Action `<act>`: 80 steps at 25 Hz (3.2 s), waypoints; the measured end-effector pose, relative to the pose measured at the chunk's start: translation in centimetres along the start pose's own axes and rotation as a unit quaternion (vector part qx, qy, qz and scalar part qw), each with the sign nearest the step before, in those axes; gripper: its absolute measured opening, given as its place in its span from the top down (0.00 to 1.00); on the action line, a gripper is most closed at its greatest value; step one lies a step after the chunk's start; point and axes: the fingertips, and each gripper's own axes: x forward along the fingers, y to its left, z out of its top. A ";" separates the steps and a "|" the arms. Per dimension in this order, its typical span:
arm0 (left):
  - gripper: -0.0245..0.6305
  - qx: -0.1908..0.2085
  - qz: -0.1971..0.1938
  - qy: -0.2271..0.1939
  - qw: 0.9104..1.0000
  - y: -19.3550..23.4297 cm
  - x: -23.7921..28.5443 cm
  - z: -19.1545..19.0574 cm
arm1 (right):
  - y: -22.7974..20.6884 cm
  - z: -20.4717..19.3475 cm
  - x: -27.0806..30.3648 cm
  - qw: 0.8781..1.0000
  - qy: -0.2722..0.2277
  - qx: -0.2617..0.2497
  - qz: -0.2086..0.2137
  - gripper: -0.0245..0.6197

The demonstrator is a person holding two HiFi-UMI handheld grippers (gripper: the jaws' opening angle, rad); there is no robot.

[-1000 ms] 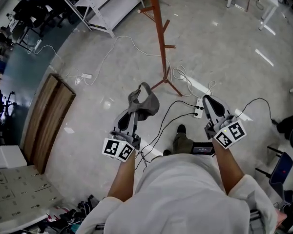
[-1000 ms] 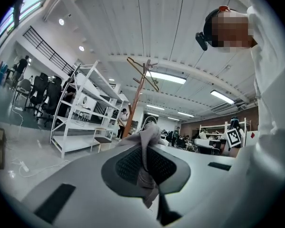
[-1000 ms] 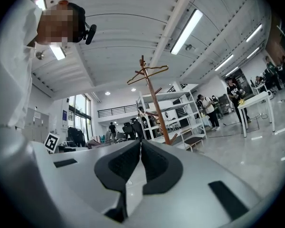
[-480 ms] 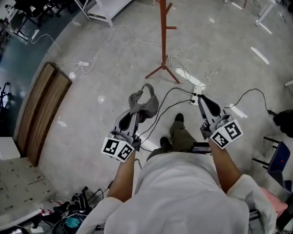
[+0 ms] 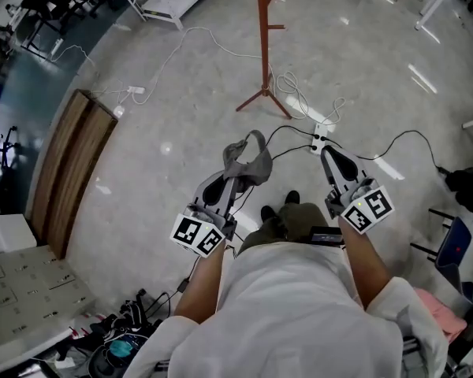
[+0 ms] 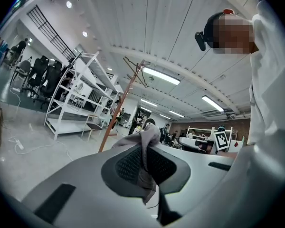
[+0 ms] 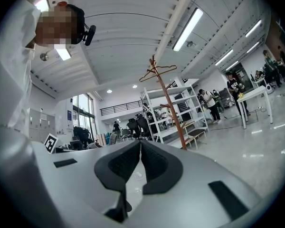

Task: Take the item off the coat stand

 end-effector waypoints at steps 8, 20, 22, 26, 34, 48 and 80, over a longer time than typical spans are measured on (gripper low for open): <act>0.92 0.000 -0.007 -0.006 1.000 -0.1 -0.3 0.4 | 0.4 0.4 -0.7 1.000 -0.009 -0.009 -0.007 0.92; 0.92 -0.003 -0.015 -0.018 1.000 -0.7 0.9 0.8 | -0.3 1.7 -0.6 1.000 -0.013 -0.020 -0.003 0.92; 0.92 -0.002 -0.012 -0.020 1.000 -0.6 0.9 1.0 | -0.3 1.7 -0.1 1.000 -0.011 -0.023 0.004 0.92; 0.92 -0.007 -0.005 -0.027 1.000 -0.2 1.0 1.6 | -0.4 2.0 0.3 0.999 -0.011 -0.033 0.009 0.92; 0.92 -0.015 -0.005 -0.022 1.000 -0.2 2.5 1.6 | -1.8 2.1 -0.8 1.000 -0.004 -0.031 0.002 0.92; 0.92 -0.019 -0.035 -0.010 0.999 -2.6 5.9 1.6 | -3.8 3.2 -2.7 0.999 -0.001 -0.036 -0.019 0.92; 0.92 -0.055 -0.006 -0.015 0.998 0.4 0.2 -0.9 | -0.4 0.4 -0.2 0.999 0.012 -0.044 -0.003 0.92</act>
